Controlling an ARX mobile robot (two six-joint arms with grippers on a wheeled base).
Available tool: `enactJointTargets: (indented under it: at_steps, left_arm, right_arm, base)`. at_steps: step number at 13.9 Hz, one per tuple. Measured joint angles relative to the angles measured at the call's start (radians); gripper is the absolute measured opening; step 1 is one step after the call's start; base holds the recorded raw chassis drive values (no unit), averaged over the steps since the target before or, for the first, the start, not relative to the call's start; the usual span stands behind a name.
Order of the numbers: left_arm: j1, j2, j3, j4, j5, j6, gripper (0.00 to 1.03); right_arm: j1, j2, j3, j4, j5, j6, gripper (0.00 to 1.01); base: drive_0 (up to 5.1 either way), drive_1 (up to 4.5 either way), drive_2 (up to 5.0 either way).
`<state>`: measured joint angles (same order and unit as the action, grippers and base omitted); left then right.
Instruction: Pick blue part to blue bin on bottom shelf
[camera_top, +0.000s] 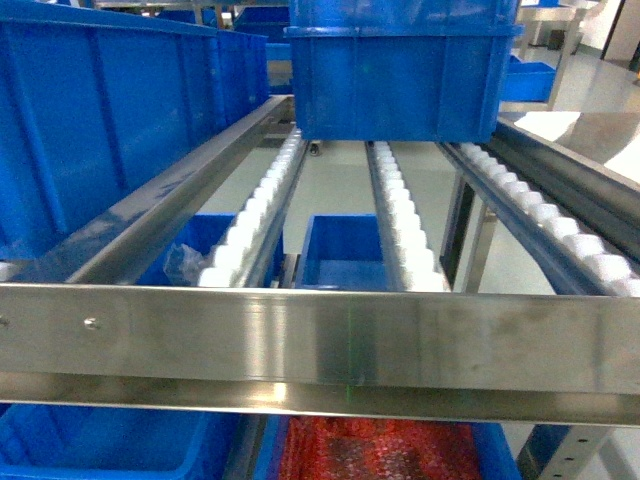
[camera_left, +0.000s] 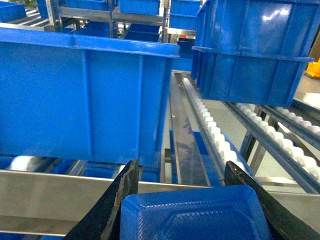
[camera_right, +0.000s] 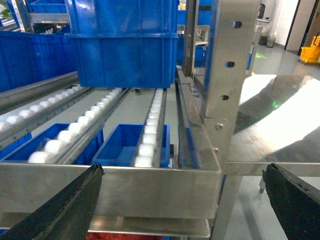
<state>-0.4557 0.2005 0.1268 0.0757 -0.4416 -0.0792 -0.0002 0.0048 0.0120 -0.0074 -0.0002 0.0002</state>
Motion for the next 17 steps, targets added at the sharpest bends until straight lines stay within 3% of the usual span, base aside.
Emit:
enactJointTargets:
  at_steps: [7, 17]
  left_arm:
    - [0.0, -0.002, 0.0, 0.0, 0.0, 0.0, 0.43]
    - [0.0, -0.002, 0.0, 0.0, -0.003, 0.0, 0.43]
  right_arm:
    - [0.0, 0.0, 0.0, 0.002, 0.0, 0.0, 0.98]
    - [0.0, 0.0, 0.0, 0.003, -0.002, 0.0, 0.98]
  base:
    - [-4.8, 3.49, 1.4]
    - [0.0, 0.0, 0.0]
